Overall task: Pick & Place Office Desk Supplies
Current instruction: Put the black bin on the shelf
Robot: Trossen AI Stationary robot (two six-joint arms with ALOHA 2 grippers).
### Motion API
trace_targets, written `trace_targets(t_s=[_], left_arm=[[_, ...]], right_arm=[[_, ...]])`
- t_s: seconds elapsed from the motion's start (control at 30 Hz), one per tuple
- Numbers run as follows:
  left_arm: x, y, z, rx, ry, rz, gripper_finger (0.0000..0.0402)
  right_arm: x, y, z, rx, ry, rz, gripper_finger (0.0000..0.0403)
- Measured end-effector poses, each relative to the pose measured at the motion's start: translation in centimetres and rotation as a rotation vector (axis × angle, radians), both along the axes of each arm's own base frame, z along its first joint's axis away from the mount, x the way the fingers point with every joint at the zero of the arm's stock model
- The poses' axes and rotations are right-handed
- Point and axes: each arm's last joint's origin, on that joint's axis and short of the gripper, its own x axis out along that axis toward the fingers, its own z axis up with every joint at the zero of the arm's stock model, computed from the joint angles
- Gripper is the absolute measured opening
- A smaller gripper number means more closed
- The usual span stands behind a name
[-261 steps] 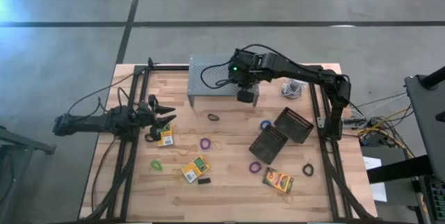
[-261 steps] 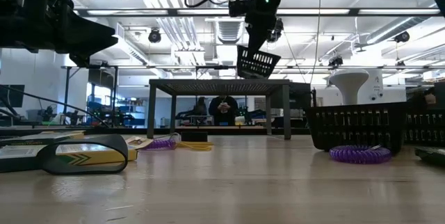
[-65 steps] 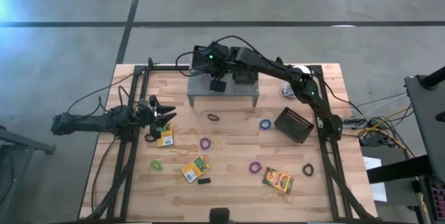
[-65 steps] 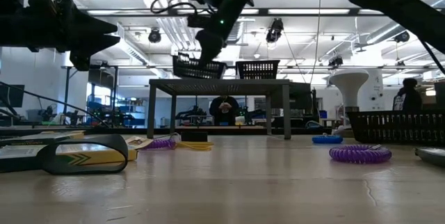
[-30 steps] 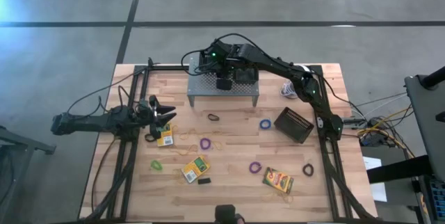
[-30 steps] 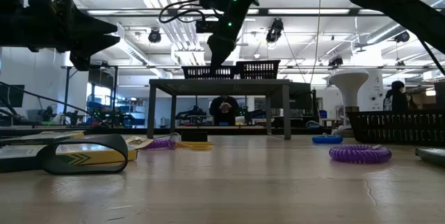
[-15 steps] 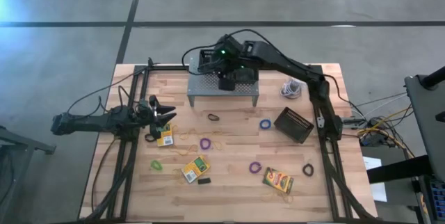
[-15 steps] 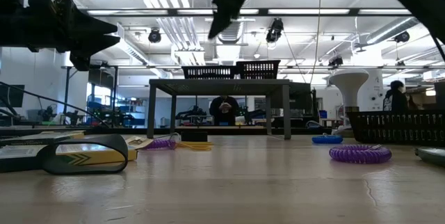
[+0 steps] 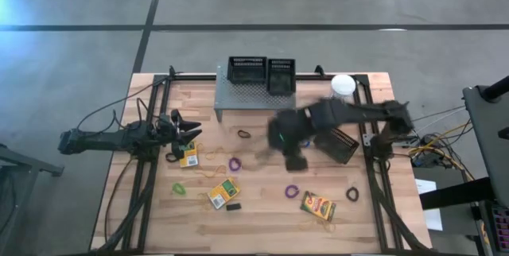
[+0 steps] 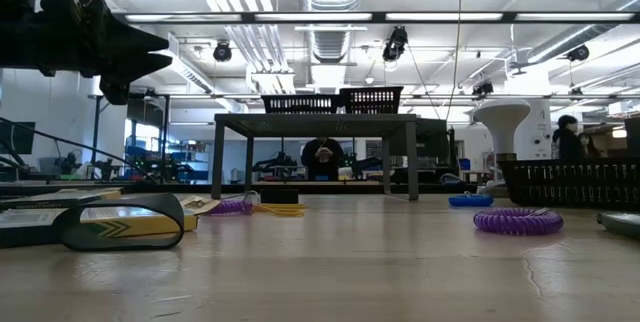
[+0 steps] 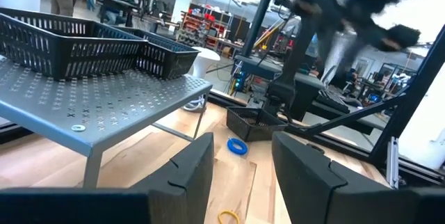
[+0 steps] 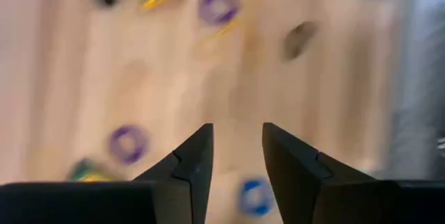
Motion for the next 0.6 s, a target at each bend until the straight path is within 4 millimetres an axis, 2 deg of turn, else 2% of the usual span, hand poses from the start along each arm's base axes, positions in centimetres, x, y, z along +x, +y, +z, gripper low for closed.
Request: trace_targets(t_s=[0.13,0.3,0.43,0.6], left_arm=[[0.0,0.0,0.0,0.0,0.004,0.0,0.0152],[0.0,0.0,0.0,0.02,0.01,0.001,0.0152],[0.0,0.0,0.0,0.029,0.011,0.001,0.0152],[0.0,0.0,0.0,0.029,0.01,0.001,0.0152]], right_arm=[[-3.8,3.6,-2.8,0.054,0.051,-0.154,0.0104],[-8.8,6.0,-6.4,0.101,0.14,-0.457,0.0092],[-12.2,6.3,-8.9,0.121,0.19,-0.675,0.0094],[-15.1,5.0,-11.8,0.113,0.205,-0.843,0.0126]])
